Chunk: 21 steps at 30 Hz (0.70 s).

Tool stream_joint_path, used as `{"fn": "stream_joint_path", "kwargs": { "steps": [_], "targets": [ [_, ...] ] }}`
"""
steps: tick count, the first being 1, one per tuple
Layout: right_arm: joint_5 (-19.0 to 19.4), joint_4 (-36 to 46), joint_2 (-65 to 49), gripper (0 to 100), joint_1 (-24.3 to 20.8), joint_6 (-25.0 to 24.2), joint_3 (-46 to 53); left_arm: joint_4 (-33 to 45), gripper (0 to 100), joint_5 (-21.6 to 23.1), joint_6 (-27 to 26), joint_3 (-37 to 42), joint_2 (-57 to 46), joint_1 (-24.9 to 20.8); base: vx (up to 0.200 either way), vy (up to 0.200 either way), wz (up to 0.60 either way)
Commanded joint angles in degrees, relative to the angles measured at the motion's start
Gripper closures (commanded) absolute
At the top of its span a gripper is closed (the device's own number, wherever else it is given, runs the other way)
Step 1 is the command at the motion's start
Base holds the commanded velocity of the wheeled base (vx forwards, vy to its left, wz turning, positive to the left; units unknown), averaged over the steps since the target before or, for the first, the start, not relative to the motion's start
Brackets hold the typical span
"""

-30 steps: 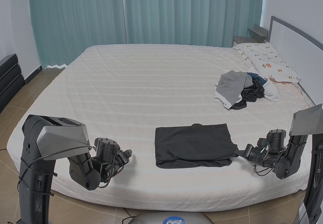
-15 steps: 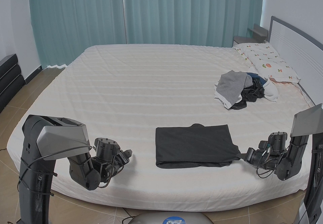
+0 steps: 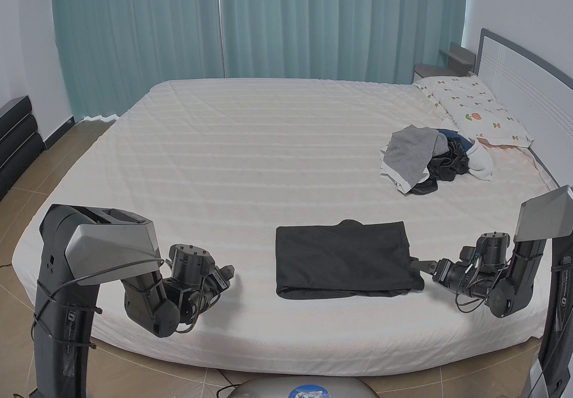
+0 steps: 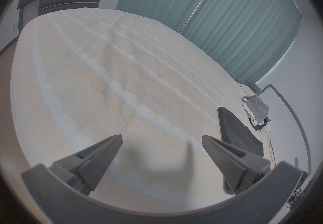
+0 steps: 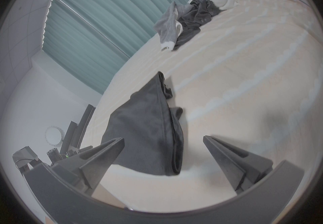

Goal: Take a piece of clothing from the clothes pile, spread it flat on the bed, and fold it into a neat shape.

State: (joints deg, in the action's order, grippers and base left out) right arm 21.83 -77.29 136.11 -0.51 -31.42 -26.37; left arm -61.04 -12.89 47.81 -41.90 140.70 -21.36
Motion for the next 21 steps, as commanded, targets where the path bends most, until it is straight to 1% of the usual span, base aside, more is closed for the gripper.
{"fn": "stream_joint_path", "kwargs": {
  "steps": [1,5,6,7,8,9,13,14,15,17,21],
  "targets": [
    [-0.21,0.12,0.03,0,-0.02,-0.75,-3.16,-0.13,0,-0.12,0.00,-0.11,0.10,0.18,0.200,0.000,0.00],
    [-0.92,0.21,0.30,0,-0.72,-3.39,-6.15,-0.13,0,-0.21,0.00,-0.11,0.10,0.00,0.200,0.000,0.00],
    [-1.00,0.12,1.44,0,-1.16,-6.47,-8.52,-0.31,0,-0.21,0.00,-0.11,0.18,0.00,0.000,0.000,0.00],
    [-1.18,0.30,2.06,0,-1.42,-7.78,-10.02,-0.31,0,-0.21,0.00,-0.11,0.27,0.00,0.000,0.000,0.00],
    [-1.18,0.30,2.14,0,-1.42,-7.96,-10.28,-0.31,0,-0.21,0.00,-0.11,0.18,0.00,0.000,0.000,0.00],
    [-1.88,1.18,3.55,0,-1.60,-9.45,-13.62,-0.31,0,-0.21,0.00,-0.11,0.27,0.00,0.000,0.000,0.00],
    [-3.55,5.22,6.01,0,-2.56,-10.95,-19.07,-0.40,0,-0.30,0.00,-0.11,0.36,0.00,0.000,0.000,0.00],
    [-3.55,5.22,6.10,0,-2.65,-11.12,-19.25,-0.40,0,-0.30,0.00,-0.11,0.36,0.00,0.000,0.000,0.00],
    [-4.87,4.95,7.86,0,-3.27,-12.62,-20.92,-0.40,0,-0.30,0.00,-0.20,0.45,0.00,0.000,0.000,0.00],
    [-6.10,4.95,9.00,0,-3.79,-13.32,-22.32,-0.40,0,-0.30,0.00,-0.20,0.45,0.00,0.000,0.000,0.00],
    [-7.86,5.04,10.49,0,-4.59,-13.41,-24.70,-0.40,0,-0.30,0.00,-0.29,0.45,0.00,0.000,0.000,0.00]
  ]
}}
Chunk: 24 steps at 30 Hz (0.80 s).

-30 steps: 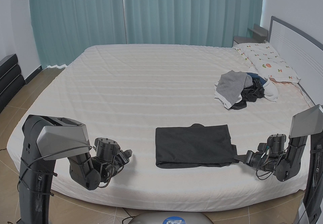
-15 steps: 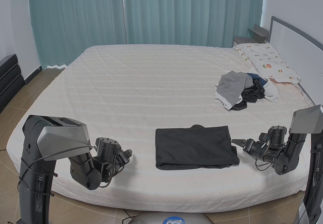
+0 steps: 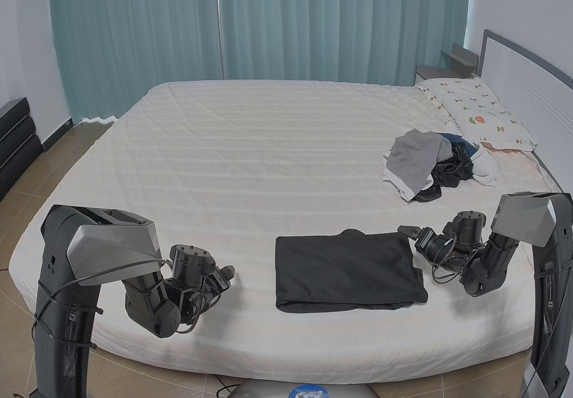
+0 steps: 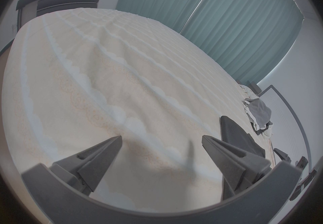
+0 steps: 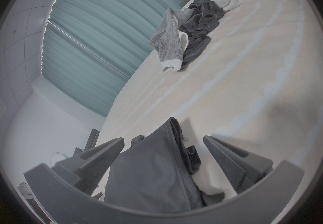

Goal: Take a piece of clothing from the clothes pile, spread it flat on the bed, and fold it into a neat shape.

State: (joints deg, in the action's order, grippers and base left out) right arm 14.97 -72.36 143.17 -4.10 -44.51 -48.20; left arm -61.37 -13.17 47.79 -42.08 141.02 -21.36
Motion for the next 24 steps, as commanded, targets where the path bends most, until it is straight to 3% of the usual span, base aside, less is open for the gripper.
{"fn": "stream_joint_path", "kwargs": {
  "steps": [1,6,7,16,24],
  "targets": [
    [-1.61,0.29,3.70,0,-1.09,-0.40,-3.48,-0.07,0,-0.02,0.03,-0.11,0.13,0.00,0.000,0.000,0.00],
    [-4.25,0.29,6.34,0,-1.62,-0.76,-6.73,-0.07,0,-0.02,0.11,-0.11,0.13,0.00,0.000,0.000,0.00],
    [-4.69,0.29,6.51,100,-1.97,-0.84,-7.08,-0.07,0,-0.02,0.11,-0.11,0.13,0.00,0.000,0.000,0.00],
    [-7.41,-2.52,6.86,100,-1.79,-3.39,-8.93,-0.16,0,-0.02,0.11,-0.11,0.13,0.00,0.000,0.000,0.00],
    [-7.50,-3.75,7.13,100,-1.44,-3.39,-8.49,-0.16,0,-0.02,0.03,-0.11,0.13,0.00,0.000,0.000,0.00]
  ]
}}
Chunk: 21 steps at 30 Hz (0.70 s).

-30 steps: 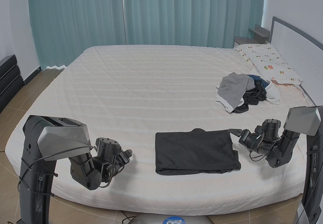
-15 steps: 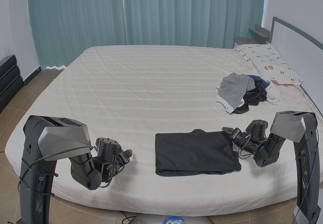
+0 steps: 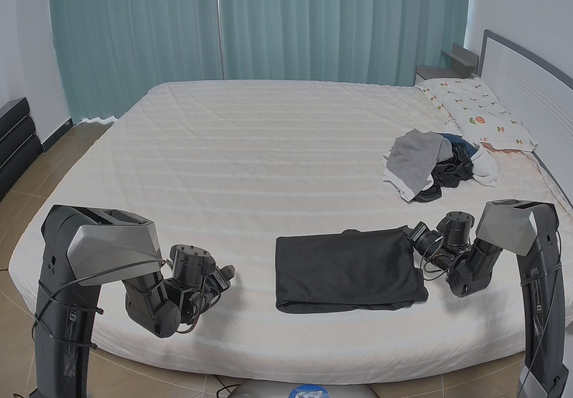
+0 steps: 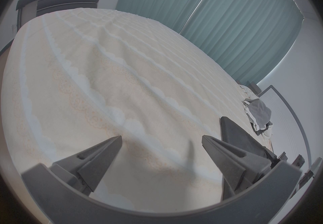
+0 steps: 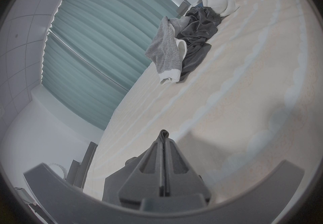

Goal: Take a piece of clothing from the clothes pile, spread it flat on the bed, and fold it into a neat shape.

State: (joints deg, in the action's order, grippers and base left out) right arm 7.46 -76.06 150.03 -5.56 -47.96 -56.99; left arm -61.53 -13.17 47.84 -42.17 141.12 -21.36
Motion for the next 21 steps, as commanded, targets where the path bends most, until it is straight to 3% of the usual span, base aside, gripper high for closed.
{"fn": "stream_joint_path", "kwargs": {
  "steps": [1,4,5,15,21],
  "targets": [
    [0.01,0.03,0.26,100,0.02,0.06,0.39,0.09,0,-0.02,0.06,-0.02,0.03,0.00,0.000,0.000,0.00],
    [0.10,-0.06,0.26,100,0.11,0.15,0.48,0.00,0,-0.02,0.06,-0.02,0.03,0.00,0.000,0.000,0.00],
    [0.10,-0.06,0.26,0,0.11,0.15,0.48,0.00,0,-0.02,0.06,-0.02,0.03,0.00,0.000,0.000,0.00],
    [1.42,-7.18,-2.72,0,3.10,-0.21,7.07,-0.17,0,-0.02,0.06,0.07,-0.05,0.00,0.000,0.000,0.00],
    [1.33,-13.86,-1.41,0,2.31,-0.12,12.43,-0.17,0,-0.02,0.06,-0.02,-0.23,0.00,-0.033,0.000,0.00]
  ]
}}
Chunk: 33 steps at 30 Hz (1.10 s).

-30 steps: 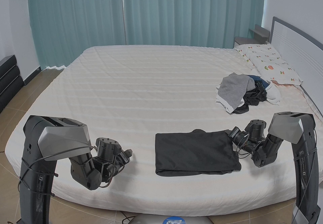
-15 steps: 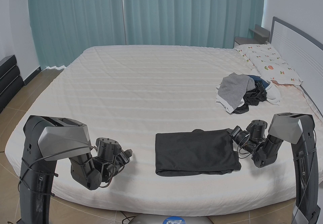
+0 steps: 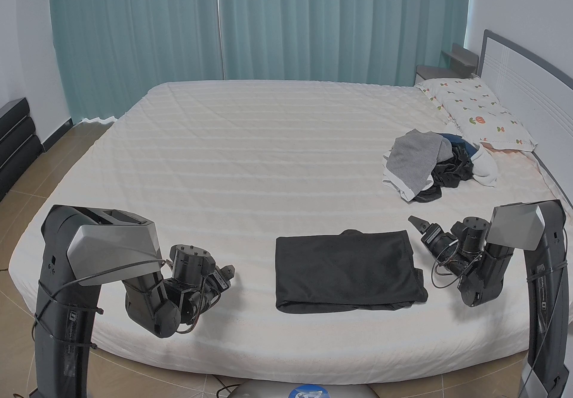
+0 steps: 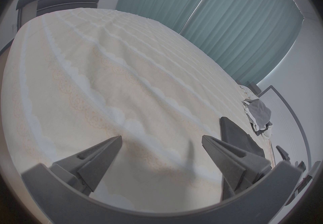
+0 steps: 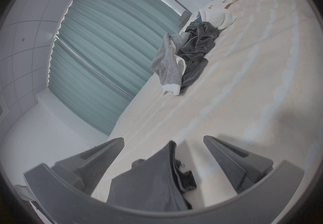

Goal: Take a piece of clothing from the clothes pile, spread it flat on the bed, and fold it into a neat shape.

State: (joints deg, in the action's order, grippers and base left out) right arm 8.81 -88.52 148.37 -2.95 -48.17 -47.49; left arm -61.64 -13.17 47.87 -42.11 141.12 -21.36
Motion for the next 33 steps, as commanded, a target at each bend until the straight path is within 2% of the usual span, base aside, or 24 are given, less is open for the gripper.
{"fn": "stream_joint_path", "kwargs": {
  "steps": [1,5,17,33],
  "targets": [
    [-0.02,-1.13,0.08,0,-0.48,0.00,2.93,-0.15,0,-0.02,0.03,-0.08,-0.23,0.00,-0.200,0.000,0.00],
    [-0.02,-1.13,-0.28,0,-0.39,-0.09,2.41,-0.15,0,-0.02,-0.06,-0.08,-0.49,-0.35,-0.200,0.000,0.00],
    [-0.55,-1.13,0.08,0,-1.18,-0.88,2.23,0.46,0,0.25,0.20,-2.10,-0.67,-0.26,0.000,0.000,0.00],
    [-0.64,-1.13,0.25,0,-1.18,-0.79,2.14,0.38,0,0.16,0.20,-2.54,-1.02,-0.26,0.000,-0.200,0.00]
  ]
}}
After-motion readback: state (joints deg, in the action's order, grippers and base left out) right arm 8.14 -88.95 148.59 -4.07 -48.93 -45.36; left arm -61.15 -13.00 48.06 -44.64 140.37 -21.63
